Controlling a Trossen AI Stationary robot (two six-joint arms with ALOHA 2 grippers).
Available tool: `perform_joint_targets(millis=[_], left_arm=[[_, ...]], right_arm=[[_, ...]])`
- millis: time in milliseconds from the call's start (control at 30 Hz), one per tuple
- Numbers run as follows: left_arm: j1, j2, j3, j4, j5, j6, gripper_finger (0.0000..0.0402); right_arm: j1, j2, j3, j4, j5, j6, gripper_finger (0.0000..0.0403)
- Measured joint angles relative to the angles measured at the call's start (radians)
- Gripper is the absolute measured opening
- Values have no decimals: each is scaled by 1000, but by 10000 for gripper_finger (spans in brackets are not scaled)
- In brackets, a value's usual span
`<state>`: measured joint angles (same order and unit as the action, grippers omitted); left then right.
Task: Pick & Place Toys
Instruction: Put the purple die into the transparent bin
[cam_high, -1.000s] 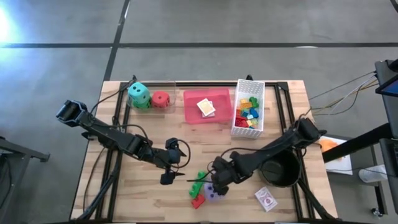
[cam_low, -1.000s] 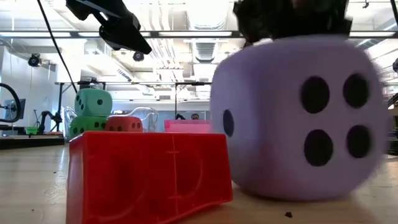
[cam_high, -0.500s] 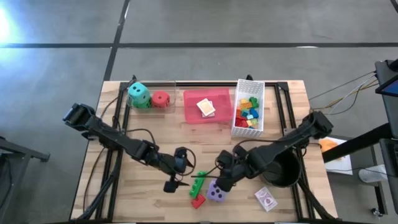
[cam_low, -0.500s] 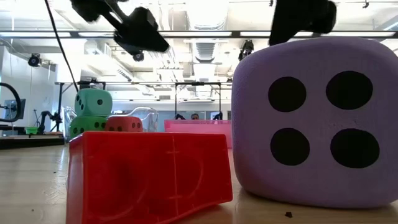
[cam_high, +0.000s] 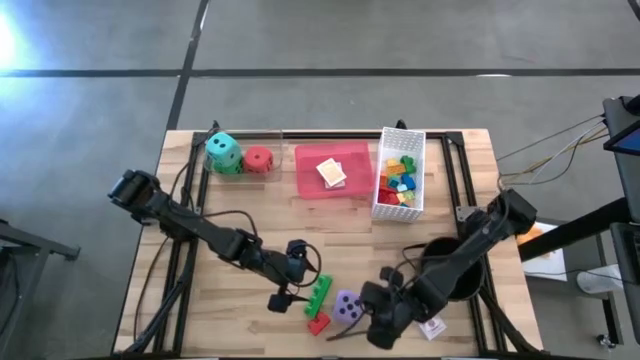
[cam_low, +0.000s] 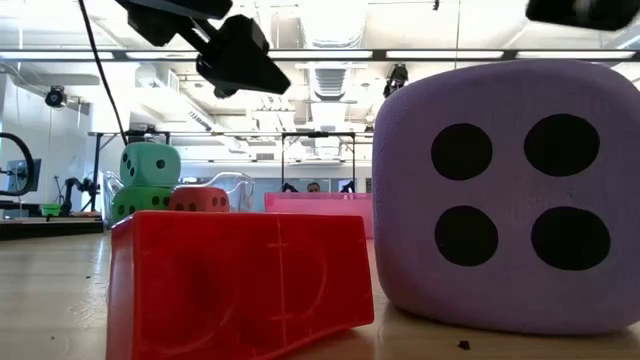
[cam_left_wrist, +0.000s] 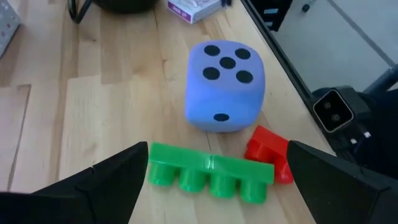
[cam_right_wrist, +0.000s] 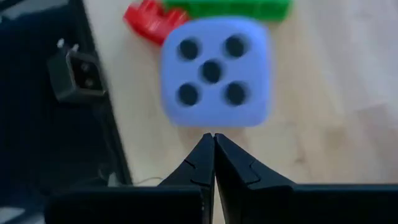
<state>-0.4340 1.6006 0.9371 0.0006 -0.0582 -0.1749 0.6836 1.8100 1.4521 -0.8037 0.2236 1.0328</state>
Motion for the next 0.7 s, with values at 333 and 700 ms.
perform_joint_targets(millis=[333, 700], left_arm=[[-7, -14, -12, -57, 0, -2, 385], [-12, -15, -14, -73, 0, -8, 385]], right_arm=[[27, 108, 0, 116, -61, -47, 8], [-1, 201, 0, 173, -105, -141, 8]])
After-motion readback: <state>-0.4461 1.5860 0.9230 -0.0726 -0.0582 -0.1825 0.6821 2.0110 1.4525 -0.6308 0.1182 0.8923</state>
